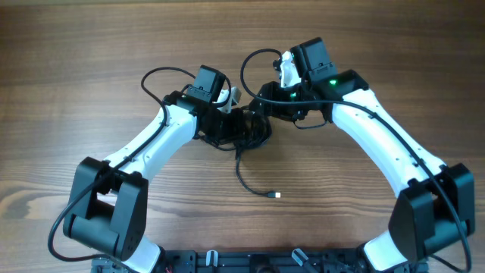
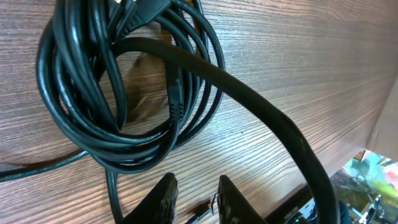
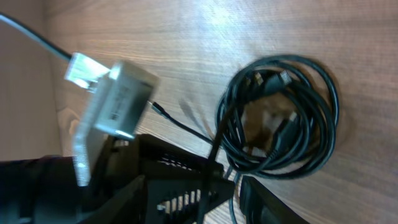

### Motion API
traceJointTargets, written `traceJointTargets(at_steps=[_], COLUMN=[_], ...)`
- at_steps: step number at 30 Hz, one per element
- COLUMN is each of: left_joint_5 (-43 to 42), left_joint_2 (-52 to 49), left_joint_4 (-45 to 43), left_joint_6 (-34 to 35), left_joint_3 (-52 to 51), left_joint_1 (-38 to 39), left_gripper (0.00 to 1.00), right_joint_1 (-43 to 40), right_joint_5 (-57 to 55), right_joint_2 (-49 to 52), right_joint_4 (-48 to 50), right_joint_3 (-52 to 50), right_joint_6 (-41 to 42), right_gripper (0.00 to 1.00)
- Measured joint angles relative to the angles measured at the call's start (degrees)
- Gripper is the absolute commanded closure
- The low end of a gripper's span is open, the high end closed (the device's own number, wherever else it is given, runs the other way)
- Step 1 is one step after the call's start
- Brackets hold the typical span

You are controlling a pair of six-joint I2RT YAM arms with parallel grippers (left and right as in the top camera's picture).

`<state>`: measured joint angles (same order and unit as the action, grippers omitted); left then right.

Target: Untangle cables

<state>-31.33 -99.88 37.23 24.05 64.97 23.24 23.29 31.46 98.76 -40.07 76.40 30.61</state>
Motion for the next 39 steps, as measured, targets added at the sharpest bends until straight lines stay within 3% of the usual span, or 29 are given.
traceJointTargets(at_steps=[7, 12, 16, 18, 23, 28, 35, 39], left_joint_5=[0.0, 0.7, 0.6, 0.7, 1.1, 1.3, 1.6, 5.8], left_joint_2=[0.0, 0.0, 0.0, 0.0, 0.0, 0.0, 0.0, 0.0], left_joint_4=[-0.4, -0.4, -0.4, -0.4, -0.5, -0.6, 0.0, 1.3], left_joint_6=[1.6, 1.8, 1.8, 1.8, 2.0, -0.3, -4.0, 3.6], left_joint_3=[0.0, 0.0, 0.0, 0.0, 0.0, 0.0, 0.0, 0.0], left_joint_1=[0.0, -0.3, -0.3, -0.3, -0.3, 0.0, 1.4, 1.4], left_gripper=[0.75, 0.75, 0.76, 0.83, 0.84, 0.62, 0.66, 0.63], right_joint_1=[1.3, 3.0, 3.3, 3.3, 3.3, 2.6, 1.3, 1.3], right_joint_5=[0.4, 0.4, -2.1, -4.2, -8.9, -10.8, -11.2, -11.2], right_joint_2=[4.0, 4.8, 6.3, 6.8, 6.8, 7.2, 9.9, 11.3], right_joint_4=[-1.2, -2.0, -5.0, -5.6, -3.8, 0.4, 4.0, 4.3], right_joint_3=[0.0, 0.0, -0.1, -0.3, -4.3, -8.9, -9.4, -9.4], right_joint_6=[1.0, 0.9, 2.1, 2.7, 4.3, 4.7, 4.7, 4.7], right_gripper=[0.57, 0.78, 0.86, 0.90, 0.90, 0.90, 0.90, 0.90])
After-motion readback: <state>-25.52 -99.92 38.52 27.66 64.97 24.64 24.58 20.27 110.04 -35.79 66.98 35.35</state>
